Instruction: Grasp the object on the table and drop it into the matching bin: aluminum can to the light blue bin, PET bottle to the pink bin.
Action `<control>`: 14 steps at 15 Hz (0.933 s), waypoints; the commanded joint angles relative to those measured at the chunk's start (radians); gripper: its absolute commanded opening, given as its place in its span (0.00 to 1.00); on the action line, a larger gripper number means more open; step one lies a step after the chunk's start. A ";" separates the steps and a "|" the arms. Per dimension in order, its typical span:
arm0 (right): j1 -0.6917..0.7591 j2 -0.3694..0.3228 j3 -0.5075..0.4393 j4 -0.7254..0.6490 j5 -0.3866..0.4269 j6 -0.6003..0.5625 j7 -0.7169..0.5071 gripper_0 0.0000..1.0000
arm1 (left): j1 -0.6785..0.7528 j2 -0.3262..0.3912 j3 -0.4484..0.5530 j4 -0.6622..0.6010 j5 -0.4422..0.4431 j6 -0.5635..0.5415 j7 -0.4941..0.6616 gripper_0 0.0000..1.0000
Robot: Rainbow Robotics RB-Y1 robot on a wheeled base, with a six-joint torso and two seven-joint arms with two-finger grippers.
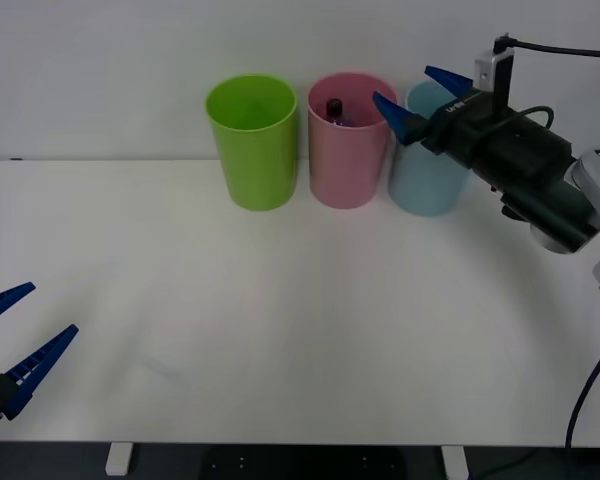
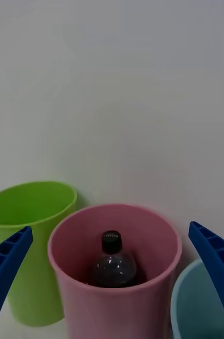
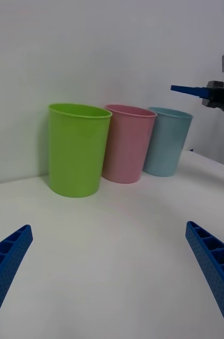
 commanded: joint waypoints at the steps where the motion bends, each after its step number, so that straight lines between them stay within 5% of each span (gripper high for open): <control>1: 0.099 -0.062 -0.003 -0.084 -0.051 -0.031 0.024 1.00 | 0.000 0.000 0.000 0.000 0.000 0.000 0.000 1.00; 8: 0.355 -0.205 -0.026 -0.237 -0.175 -0.114 0.245 1.00 | 0.000 0.000 0.000 0.000 0.000 0.000 0.000 1.00; 14: 0.513 -0.206 -0.172 -0.239 -0.149 -0.363 0.257 1.00 | 0.000 0.000 0.000 0.000 0.000 0.000 0.000 1.00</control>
